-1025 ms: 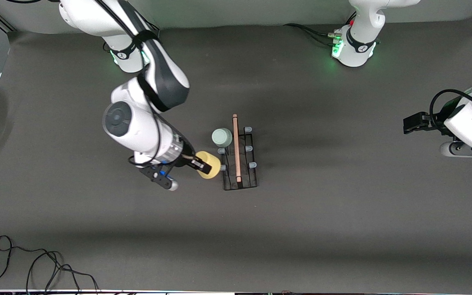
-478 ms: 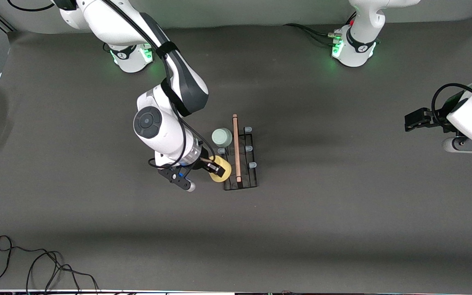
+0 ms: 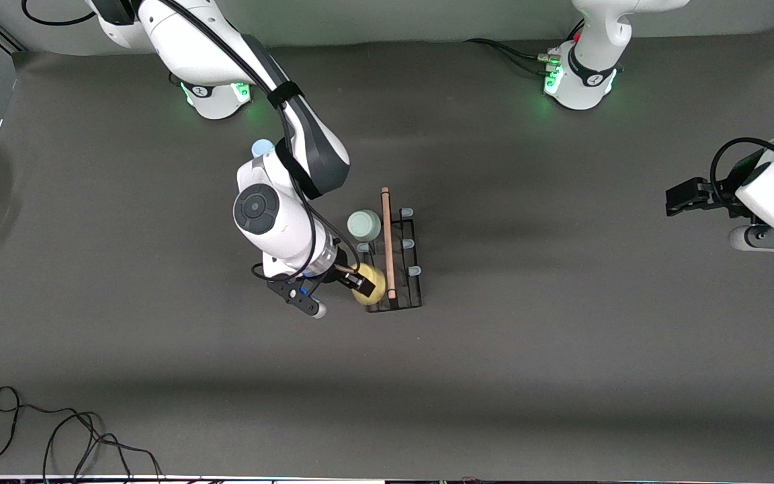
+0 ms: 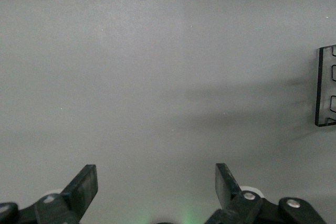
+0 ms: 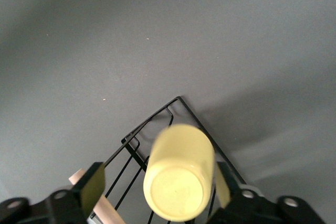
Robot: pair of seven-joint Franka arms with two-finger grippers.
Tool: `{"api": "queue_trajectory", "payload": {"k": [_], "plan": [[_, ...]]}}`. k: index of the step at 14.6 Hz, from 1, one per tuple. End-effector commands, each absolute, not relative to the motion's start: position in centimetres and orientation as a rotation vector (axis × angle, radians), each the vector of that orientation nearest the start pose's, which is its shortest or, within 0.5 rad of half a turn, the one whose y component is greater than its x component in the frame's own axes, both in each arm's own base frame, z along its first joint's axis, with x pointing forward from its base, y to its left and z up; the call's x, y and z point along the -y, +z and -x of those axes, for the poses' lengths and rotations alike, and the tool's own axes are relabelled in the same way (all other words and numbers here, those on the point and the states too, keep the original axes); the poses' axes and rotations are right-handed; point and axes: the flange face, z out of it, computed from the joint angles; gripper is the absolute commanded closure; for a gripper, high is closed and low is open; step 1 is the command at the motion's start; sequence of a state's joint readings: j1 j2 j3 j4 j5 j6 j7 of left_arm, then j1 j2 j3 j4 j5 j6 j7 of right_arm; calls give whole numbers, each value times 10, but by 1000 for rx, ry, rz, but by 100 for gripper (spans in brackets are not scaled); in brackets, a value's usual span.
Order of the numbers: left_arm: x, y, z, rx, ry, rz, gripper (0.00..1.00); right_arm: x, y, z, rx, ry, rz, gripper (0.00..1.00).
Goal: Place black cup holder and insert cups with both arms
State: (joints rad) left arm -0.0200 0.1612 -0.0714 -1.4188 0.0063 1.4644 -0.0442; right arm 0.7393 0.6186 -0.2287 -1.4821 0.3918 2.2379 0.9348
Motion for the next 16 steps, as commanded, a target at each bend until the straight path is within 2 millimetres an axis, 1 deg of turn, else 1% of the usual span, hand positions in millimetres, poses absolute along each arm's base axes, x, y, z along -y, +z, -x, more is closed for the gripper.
{"api": "queue_trajectory", "payload": {"k": [1,3,4,6,7,11,13,14,15,16], "plan": [[44,596,-587,-61,176,3121,0,-391,352,-618,-848,-31,2767,0],[45,596,-587,-65,173,3121,0,-376,369,-621,-789,-68,2844,0],[45,596,-587,-63,173,3121,0,-358,382,-623,-728,-62,2903,0],[45,596,-587,-63,173,3119,0,-311,414,-629,-620,11,2957,0],[45,596,-587,-63,176,3121,0,-287,432,-629,-568,62,2976,0],[45,596,-587,-60,175,3119,0,-187,496,-619,-460,230,3010,0],[45,596,-587,-58,175,3119,0,-131,531,-612,-440,238,3006,0],[45,596,-587,-58,175,3119,0,-105,552,-608,-446,207,2994,0],[45,596,-587,-56,175,3119,0,-83,573,-603,-452,156,2978,0],[45,596,-587,-56,175,3119,0,-65,588,-598,-447,129,2968,0]]}}
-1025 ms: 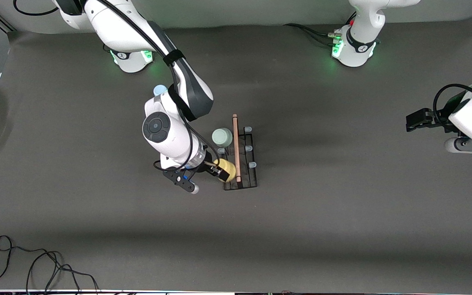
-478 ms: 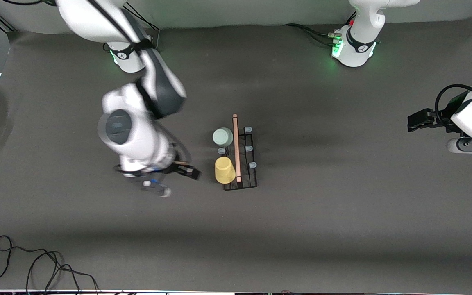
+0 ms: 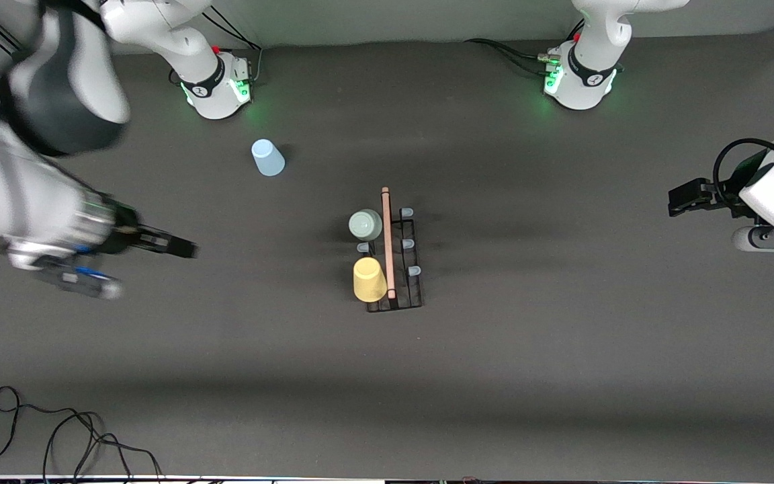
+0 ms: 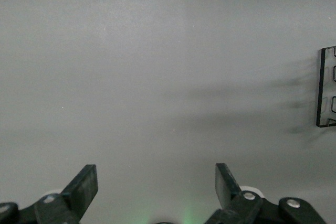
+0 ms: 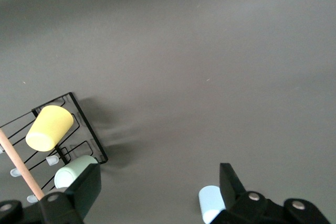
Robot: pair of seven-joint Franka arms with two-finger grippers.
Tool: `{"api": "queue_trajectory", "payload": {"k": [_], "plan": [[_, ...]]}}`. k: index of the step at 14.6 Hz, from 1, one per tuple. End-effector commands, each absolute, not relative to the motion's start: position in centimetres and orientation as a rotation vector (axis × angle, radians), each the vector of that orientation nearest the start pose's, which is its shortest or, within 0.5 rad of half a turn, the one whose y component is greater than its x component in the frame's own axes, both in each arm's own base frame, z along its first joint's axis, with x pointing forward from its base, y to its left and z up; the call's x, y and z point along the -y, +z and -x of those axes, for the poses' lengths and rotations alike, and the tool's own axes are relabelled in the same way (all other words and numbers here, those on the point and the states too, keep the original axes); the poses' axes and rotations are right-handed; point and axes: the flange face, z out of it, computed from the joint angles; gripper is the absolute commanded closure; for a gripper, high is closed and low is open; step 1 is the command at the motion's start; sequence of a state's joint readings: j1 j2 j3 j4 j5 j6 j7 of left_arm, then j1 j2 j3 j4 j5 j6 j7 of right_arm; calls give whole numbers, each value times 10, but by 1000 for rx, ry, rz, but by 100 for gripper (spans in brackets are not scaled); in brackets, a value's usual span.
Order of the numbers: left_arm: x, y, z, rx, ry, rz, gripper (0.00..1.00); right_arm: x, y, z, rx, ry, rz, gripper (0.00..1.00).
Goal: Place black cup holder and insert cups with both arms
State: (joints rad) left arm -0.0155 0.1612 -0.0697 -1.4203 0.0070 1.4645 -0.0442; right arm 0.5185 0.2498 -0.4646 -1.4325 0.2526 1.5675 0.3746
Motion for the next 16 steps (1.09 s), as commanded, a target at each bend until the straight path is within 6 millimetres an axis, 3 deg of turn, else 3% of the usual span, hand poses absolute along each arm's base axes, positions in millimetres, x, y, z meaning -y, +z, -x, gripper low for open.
{"api": "queue_trajectory", "payload": {"k": [1,2,5,14,15,16], "plan": [[45,596,-587,-56,173,3119,0,-44,596,-593,-446,127,2976,0],[45,596,-587,-58,173,3119,0,-27,600,-591,-406,117,3009,0],[46,595,-587,-58,175,3119,0,-11,596,-590,-289,112,3144,0],[46,595,-587,-58,175,3117,0,3,585,-593,-175,63,3156,0],[45,594,-587,-56,177,3117,0,16,586,-593,-206,59,3149,0],[45,594,-588,-56,175,3118,0,17,586,-592,-195,63,3139,0]]}}
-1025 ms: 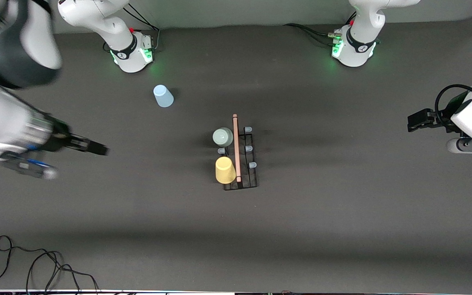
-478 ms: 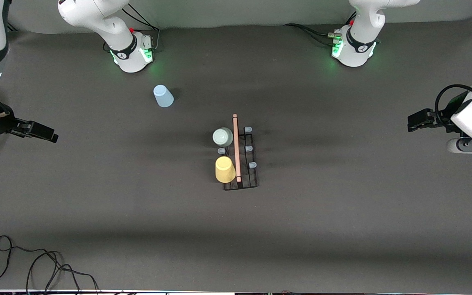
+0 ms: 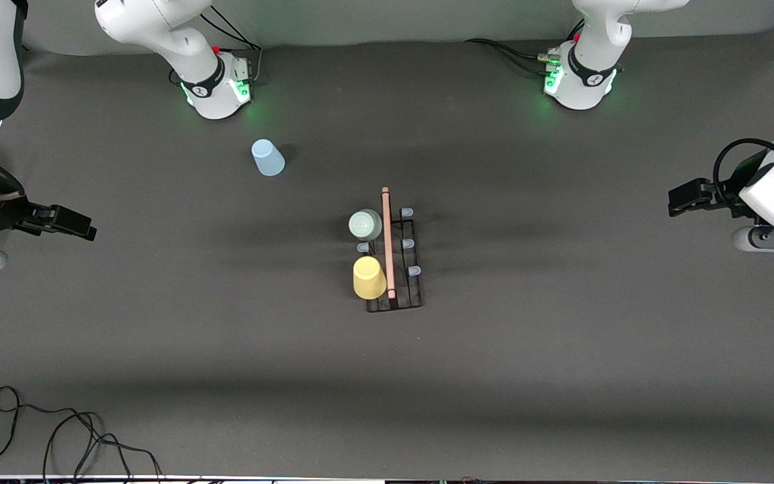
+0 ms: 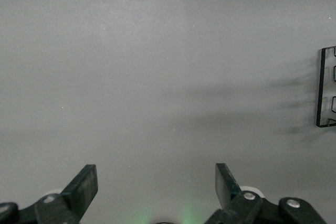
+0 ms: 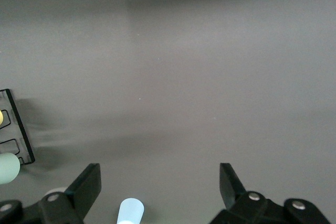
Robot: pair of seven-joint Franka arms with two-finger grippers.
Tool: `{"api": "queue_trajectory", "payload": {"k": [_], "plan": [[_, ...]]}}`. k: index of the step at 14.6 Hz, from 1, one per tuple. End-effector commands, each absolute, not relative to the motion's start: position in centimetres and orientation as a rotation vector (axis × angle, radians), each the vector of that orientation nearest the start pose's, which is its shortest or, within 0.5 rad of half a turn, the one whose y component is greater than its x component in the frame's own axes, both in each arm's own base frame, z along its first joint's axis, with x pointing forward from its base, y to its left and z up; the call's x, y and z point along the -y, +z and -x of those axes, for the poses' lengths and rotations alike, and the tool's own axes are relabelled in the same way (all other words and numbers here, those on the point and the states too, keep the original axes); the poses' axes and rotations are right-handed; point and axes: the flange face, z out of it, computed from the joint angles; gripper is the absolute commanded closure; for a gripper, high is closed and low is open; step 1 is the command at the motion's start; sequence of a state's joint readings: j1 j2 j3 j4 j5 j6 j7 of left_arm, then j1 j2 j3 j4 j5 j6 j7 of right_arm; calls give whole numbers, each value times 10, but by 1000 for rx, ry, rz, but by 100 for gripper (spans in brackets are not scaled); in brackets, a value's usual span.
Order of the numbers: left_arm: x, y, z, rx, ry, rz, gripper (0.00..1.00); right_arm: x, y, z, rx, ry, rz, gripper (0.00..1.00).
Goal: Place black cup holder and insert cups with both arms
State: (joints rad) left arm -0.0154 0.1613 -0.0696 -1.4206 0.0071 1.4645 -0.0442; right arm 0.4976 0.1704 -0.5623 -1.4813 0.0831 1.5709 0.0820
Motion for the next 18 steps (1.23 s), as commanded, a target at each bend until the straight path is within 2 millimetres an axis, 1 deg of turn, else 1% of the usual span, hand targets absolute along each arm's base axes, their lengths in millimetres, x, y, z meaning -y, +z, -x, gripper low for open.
{"api": "queue_trajectory", "payload": {"k": [1,2,5,7,8,10,12,13,14,18], "plan": [[46,594,-587,-58,175,3119,0,24,587,-588,-186,66,3129,0],[46,594,-587,-58,175,3118,0,29,587,-586,-179,69,3144,0],[46,594,-587,-58,175,3118,0,35,596,-579,-166,51,3168,0],[46,594,-587,-58,177,3117,0,39,593,-572,-171,57,3158,0],[46,594,-587,-58,175,3118,0,37,591,-566,-161,29,3155,0],[45,594,-588,-56,175,3118,0,38,581,-551,-128,-38,3150,0],[45,594,-587,-56,177,3117,0,39,577,-552,-77,-45,3152,0],[45,594,-588,-56,175,3118,0,40,580,-555,-77,-52,3153,0],[45,594,-587,-56,177,3117,0,40,576,-558,-77,-40,3152,0],[45,594,-587,-56,177,3117,0,38,576,-557,-77,-38,3152,0]]}}
